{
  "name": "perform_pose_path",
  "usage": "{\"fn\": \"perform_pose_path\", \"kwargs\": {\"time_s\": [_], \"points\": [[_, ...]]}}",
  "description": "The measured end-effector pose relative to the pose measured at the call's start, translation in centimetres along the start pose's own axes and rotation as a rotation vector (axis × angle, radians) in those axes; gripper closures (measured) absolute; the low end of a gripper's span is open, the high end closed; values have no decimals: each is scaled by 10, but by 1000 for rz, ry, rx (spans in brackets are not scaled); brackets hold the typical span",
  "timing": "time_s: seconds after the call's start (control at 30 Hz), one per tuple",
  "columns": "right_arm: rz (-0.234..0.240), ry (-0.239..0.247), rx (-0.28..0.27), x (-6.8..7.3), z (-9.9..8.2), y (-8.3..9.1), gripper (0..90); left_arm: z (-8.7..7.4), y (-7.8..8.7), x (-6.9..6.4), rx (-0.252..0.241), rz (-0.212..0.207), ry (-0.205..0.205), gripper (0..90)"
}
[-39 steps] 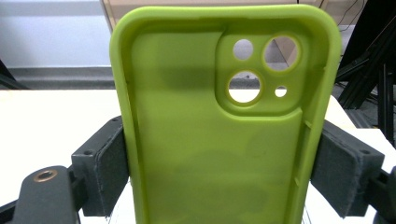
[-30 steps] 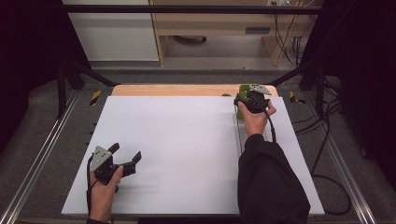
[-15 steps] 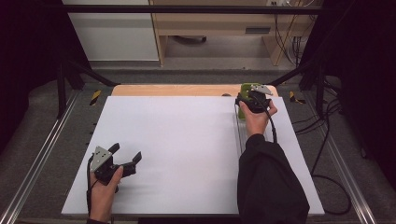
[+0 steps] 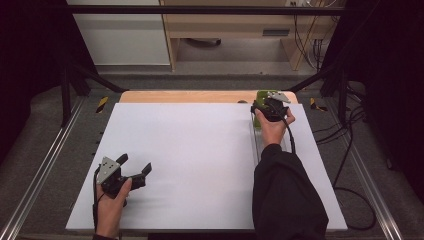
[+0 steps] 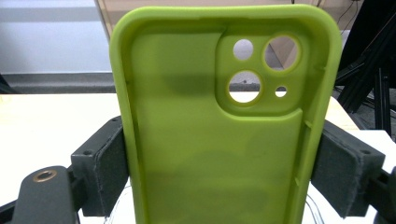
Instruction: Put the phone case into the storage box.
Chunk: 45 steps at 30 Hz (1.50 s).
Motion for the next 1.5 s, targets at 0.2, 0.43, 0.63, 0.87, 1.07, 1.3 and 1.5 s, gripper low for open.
{"fn": "perform_pose_path", "kwargs": {"time_s": [0.2, 0.43, 0.63, 0.87, 1.07, 1.3, 1.5], "points": [[-4, -11, -15, 0, 0, -1, 160, 0, 1, 3, -2, 13, 5, 20], [-12, -7, -10, 2, -1, -3, 158, 2, 2, 2, -13, 8, -1, 20], [-2, 1, -1, 2, -3, -3, 156, 2, 2, 3, -13, 8, 2, 20], [14, 23, 18, 4, -5, -3, 152, 2, 1, 2, -11, 4, -1, 21], [13, 39, 24, 5, -5, -3, 147, 2, 2, 2, -12, 4, 0, 20], [15, 26, 33, 6, -6, -4, 143, 2, 1, 3, -11, 8, 4, 20], [9, 62, 44, 6, -7, -4, 127, 2, 1, 3, -11, 5, 2, 20]]}}
Point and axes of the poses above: each handheld gripper's, and its own axes: y roughly backward along the jaws, z roughly out of its top, x roughly to its left, the point moved 4 cm from there along -y, roughly forward along the jaws, and after that the axes turned 9 degrees about y, right-handed, at the moved point
